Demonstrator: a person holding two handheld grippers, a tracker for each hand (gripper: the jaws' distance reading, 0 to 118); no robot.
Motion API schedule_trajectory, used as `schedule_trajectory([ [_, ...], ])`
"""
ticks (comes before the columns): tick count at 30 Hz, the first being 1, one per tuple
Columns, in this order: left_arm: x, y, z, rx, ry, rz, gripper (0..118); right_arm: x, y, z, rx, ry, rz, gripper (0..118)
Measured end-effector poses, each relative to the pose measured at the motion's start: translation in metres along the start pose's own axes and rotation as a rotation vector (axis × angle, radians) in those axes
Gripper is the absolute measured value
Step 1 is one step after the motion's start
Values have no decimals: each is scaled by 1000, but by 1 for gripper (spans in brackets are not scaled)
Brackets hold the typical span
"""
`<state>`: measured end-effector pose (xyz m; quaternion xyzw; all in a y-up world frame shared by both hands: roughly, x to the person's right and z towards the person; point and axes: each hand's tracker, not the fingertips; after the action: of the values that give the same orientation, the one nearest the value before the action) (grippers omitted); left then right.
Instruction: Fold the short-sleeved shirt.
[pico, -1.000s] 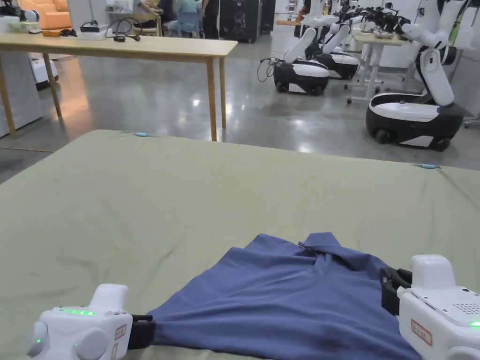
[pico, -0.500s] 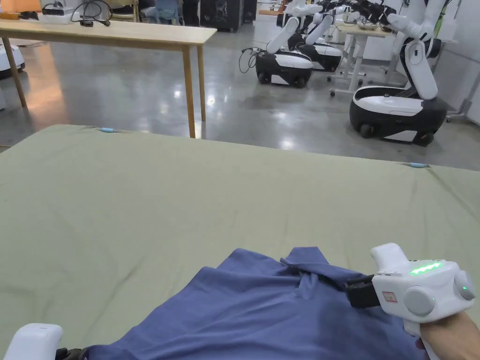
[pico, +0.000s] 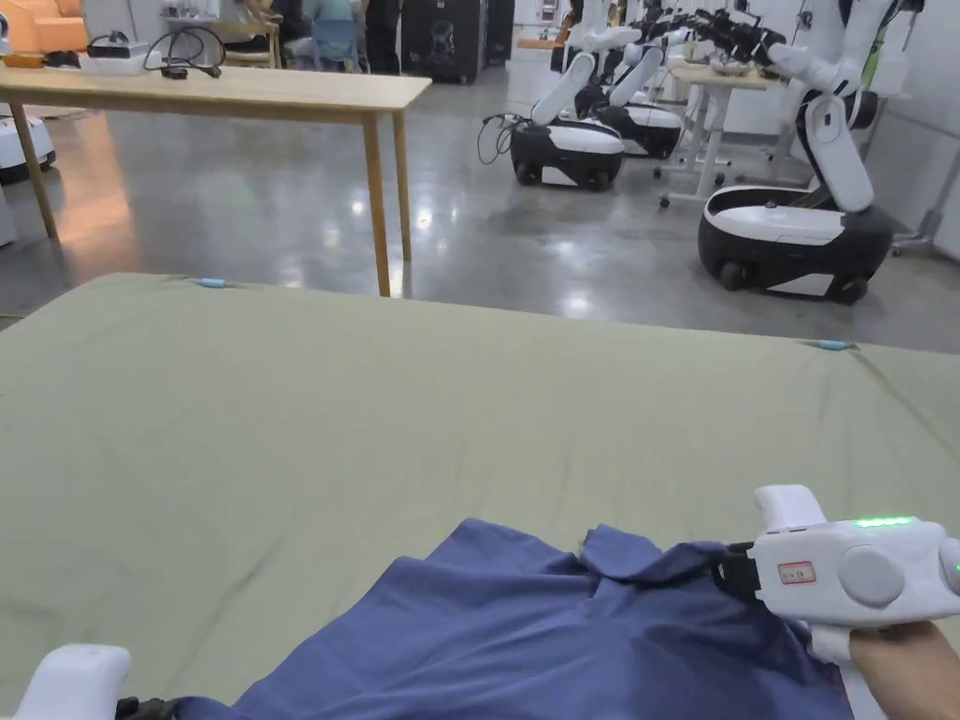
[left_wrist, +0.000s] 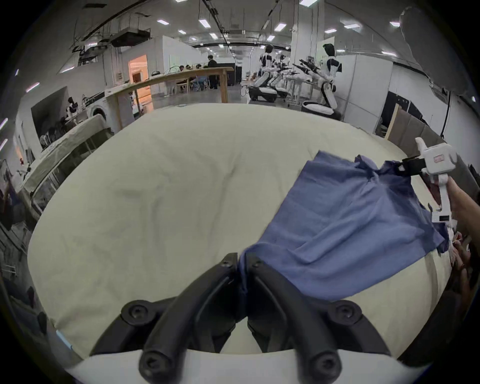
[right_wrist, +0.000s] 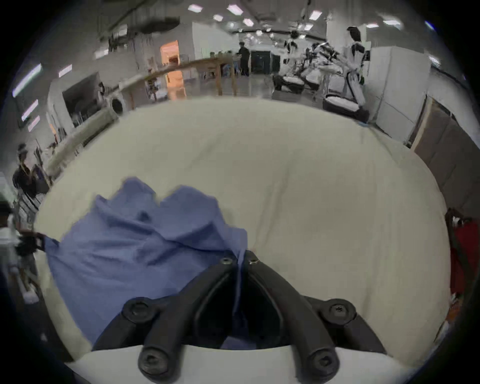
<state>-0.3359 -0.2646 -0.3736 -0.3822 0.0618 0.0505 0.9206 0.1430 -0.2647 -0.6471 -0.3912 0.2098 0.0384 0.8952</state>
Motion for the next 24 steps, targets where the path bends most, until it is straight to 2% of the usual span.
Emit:
schedule_trajectory([
  [1, 2, 9, 4, 22, -12, 6, 3, -8, 4, 22, 42, 22, -22, 3],
  [3, 6, 28, 13, 69, -38, 9, 2, -15, 12, 54, 100, 25, -14, 3],
  [6, 16, 68, 29, 148, -29, -29, 2, -33, 30, 109, 242, -19, 16, 3],
  [10, 29, 127, 56, 244, -54, -34, 2, -49, 60, 180, 424, -97, -4, 3],
  [14, 54, 189, 77, 334, -10, -118, 2, -53, 100, 238, 552, -163, -49, 3],
  [17, 70, 241, 100, 400, 8, -143, 2, -55, 133, 277, 616, -203, -27, 3],
  [24, 100, 351, 156, 578, 51, -170, 2, -47, 214, 349, 753, -291, -41, 3],
])
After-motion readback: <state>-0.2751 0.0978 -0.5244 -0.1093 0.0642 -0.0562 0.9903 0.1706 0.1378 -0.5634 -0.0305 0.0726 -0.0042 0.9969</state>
